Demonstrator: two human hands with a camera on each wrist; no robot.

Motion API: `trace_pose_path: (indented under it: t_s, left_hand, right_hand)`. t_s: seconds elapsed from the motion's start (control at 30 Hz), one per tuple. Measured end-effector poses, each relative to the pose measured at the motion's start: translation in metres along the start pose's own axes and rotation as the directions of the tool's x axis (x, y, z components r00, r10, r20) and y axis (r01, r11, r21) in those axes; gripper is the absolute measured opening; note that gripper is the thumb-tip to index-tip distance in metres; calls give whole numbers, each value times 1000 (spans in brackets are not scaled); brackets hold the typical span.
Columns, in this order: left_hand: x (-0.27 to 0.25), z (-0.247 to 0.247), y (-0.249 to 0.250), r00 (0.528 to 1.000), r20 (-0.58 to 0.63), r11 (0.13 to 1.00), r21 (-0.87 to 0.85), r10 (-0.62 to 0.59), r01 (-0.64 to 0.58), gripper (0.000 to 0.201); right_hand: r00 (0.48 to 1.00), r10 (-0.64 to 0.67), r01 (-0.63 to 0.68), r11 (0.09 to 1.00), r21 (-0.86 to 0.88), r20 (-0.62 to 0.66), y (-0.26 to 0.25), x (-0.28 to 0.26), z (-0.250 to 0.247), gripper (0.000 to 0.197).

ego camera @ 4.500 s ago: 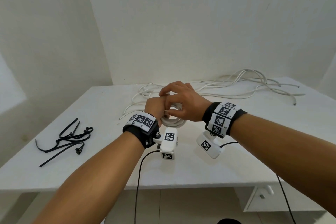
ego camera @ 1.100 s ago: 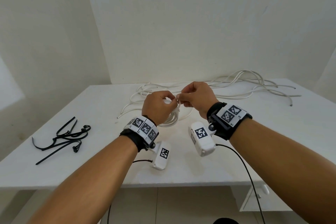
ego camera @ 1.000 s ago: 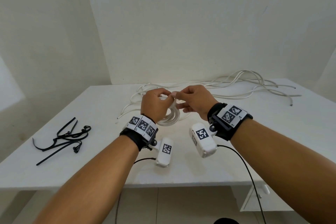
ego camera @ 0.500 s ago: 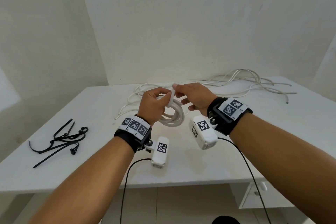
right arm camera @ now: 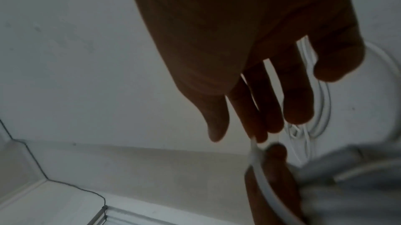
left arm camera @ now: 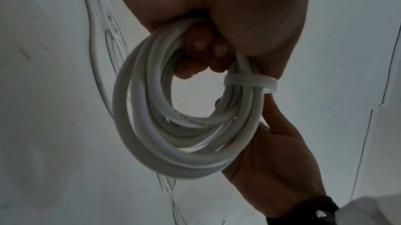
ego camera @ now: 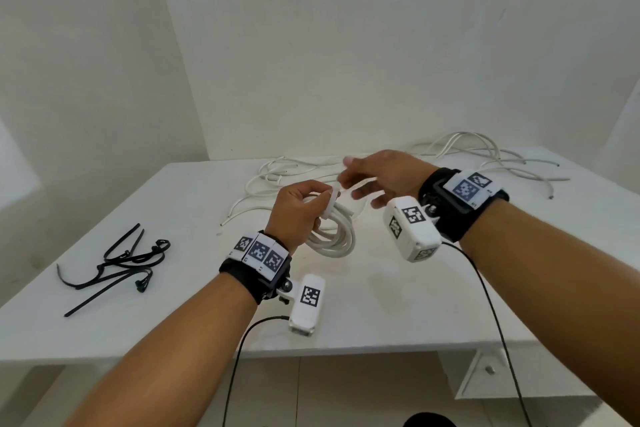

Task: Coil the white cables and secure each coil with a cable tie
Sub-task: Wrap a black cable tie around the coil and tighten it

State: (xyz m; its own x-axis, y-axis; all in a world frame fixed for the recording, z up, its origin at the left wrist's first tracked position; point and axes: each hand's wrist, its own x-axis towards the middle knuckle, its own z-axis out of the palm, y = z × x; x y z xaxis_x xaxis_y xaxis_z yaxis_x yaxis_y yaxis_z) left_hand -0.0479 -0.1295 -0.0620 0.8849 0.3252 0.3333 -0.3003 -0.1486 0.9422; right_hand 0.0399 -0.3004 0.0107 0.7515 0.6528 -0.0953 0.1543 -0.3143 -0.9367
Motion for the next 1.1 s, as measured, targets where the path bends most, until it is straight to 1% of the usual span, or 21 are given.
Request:
trace_pose_path:
  t_s: [0.03, 0.13, 0.23, 0.27, 0.37, 0.43, 0.5, 0.53, 0.6, 0.63, 0.67, 0.7, 0.73, 0.8, 0.83, 0.9, 1.0, 1.07, 1.1]
  left_hand:
    - [1, 3, 1, 1000, -1, 1000, -4, 2, -2, 11]
    - [0, 10, 2, 1000, -2, 1000, -10, 7, -7, 11]
    - [-2, 9, 1, 1000, -3, 1000, -5, 1, -1, 14]
    - [-2, 9, 1, 1000, -8, 1000, -17, -4, 4, 17]
    - [-2, 9, 0, 999, -21, 995, -93, -30, 28, 24]
    - [-2, 7, 0, 999, -37, 994, -106, -33, 29, 25]
    - [-1, 4, -2, 998, -64, 993, -118, -27, 20, 25]
    - [-1, 2, -2, 997, -79, 992, -126, -25, 15, 26]
    - [0, 0, -4, 995, -93, 992, -125, -27, 16, 26]
    - [0, 0, -5, 995, -95, 993, -116, -32, 21, 26]
    - [0, 0, -5, 995, -95, 994, -103, -42, 32, 26]
    - [-1, 1, -5, 994, -91, 995, -92, -56, 47, 26]
    - [-1, 2, -4, 994, -81, 994, -86, -73, 66, 26]
    - [0, 4, -1, 991, -42, 987, -100, -127, 122, 30]
    - [0, 4, 1, 988, -14, 982, -114, -151, 149, 32]
    - [0, 1, 4, 987, 48, 981, -113, -156, 160, 32]
    - [-4, -9, 6, 984, 146, 991, -75, -101, 113, 10]
    - [-5, -14, 6, 979, 181, 994, -50, -90, 101, 18]
    - [-4, -17, 5, 979, 179, 993, -48, -98, 108, 21]
  right_hand:
    - [1000, -14, 14, 1000, -13, 25, 1, 1, 4, 34]
    - [999, -42, 42, 998, 56, -8, 7, 4, 11, 21]
    - [998, -53, 54, 998, 32, -29, 10, 9, 14, 24]
    - [997, -61, 63, 997, 33, -56, 10, 10, 15, 24]
    - [985, -64, 81, 991, 104, -159, 9, 13, 16, 23]
    - [982, -48, 76, 986, 148, -183, 7, 13, 22, 22]
    - [984, -14, 53, 976, 212, -179, 9, 14, 30, 25]
    - [988, 3, 32, 974, 225, -154, 10, 14, 34, 29]
    - [997, 10, 4, 980, 199, -70, 13, 13, 41, 37]
    - [999, -7, 15, 984, 176, -46, 15, 14, 42, 38]
    - [998, -33, 41, 988, 146, -57, 15, 16, 44, 36]
    - [993, -64, 74, 992, 102, -99, 16, 18, 44, 34]
    - [983, -98, 106, 993, 44, -152, 16, 21, 43, 34]
    - [959, -165, 153, 986, -70, -232, 17, 26, 40, 41]
    - [951, -186, 162, 980, -113, -248, 17, 29, 38, 43]
    - [947, -204, 167, 973, -161, -249, 17, 32, 34, 40]
    - [952, -204, 170, 972, -163, -226, 15, 36, 36, 38]
    - [966, -155, 138, 986, -95, -209, 15, 39, 42, 39]
    - [974, -114, 105, 993, -55, -194, 15, 40, 45, 40]
